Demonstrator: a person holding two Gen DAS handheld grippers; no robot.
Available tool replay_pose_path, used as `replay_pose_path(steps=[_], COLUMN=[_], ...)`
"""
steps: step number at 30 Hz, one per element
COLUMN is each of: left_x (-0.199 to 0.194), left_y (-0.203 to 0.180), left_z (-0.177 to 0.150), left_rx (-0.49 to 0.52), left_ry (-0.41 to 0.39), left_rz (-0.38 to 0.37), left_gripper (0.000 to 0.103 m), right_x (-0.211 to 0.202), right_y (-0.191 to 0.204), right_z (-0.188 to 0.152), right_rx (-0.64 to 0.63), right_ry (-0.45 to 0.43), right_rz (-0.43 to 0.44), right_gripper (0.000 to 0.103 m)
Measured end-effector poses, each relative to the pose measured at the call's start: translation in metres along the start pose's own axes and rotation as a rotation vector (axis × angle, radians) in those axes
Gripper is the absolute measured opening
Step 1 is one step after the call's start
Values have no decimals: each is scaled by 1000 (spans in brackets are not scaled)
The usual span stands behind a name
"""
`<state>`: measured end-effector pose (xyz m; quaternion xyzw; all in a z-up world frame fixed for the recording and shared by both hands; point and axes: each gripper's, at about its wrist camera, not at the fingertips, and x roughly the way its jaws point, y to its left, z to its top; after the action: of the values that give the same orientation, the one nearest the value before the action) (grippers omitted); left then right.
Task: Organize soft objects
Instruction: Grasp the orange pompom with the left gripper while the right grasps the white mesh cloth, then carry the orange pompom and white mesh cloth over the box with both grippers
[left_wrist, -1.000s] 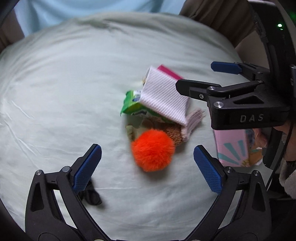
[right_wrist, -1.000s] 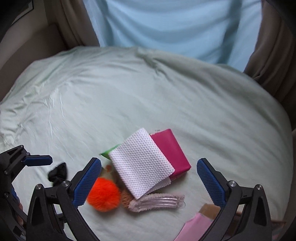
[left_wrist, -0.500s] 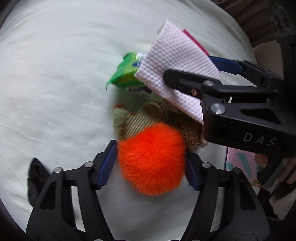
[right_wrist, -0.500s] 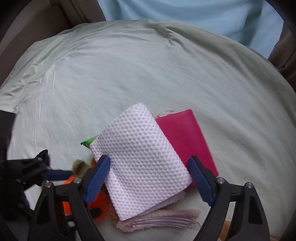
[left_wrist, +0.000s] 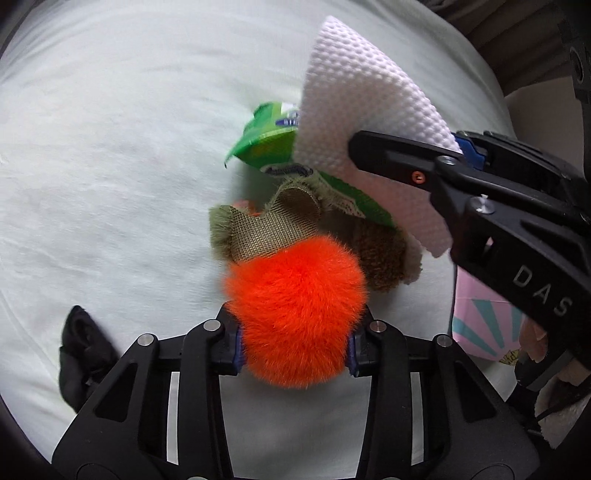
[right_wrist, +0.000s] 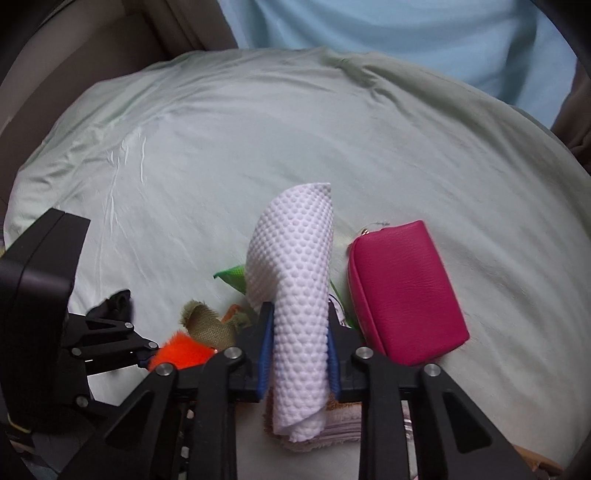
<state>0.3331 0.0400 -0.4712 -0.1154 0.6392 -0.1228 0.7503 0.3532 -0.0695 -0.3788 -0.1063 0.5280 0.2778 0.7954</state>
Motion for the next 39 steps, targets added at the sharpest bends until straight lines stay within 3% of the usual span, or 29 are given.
replay_pose_path(steps=[6,12,22,27,31,39], left_x=[-25,-77,-193,-242,-262,-284], left_y=[-2,6,-22,-46,-90,-178], left_z=[-3,-12,-26,-39,-41,-54], left_rx=[9,35,106,147,201,267], left_ry=[-49,-124,-273,-334,-381,-432], left_rz=[1,4,-5,-21,-41,-85], left_gripper=[35,35,35,35,35,35], right_x=[-24,-64,-164,-224,-265,-342], right_y=[1,10,38,54,57,22], right_z=[-1,-1,-21,-40,-58,-108], right_rx=[48,96,192,267,324,392], right_ry=[-26,-77,-198,-273,-301,-336], right_rz=[0,-30,-96,-142,-179,-265], right_gripper=[15,15,15,15,15,15])
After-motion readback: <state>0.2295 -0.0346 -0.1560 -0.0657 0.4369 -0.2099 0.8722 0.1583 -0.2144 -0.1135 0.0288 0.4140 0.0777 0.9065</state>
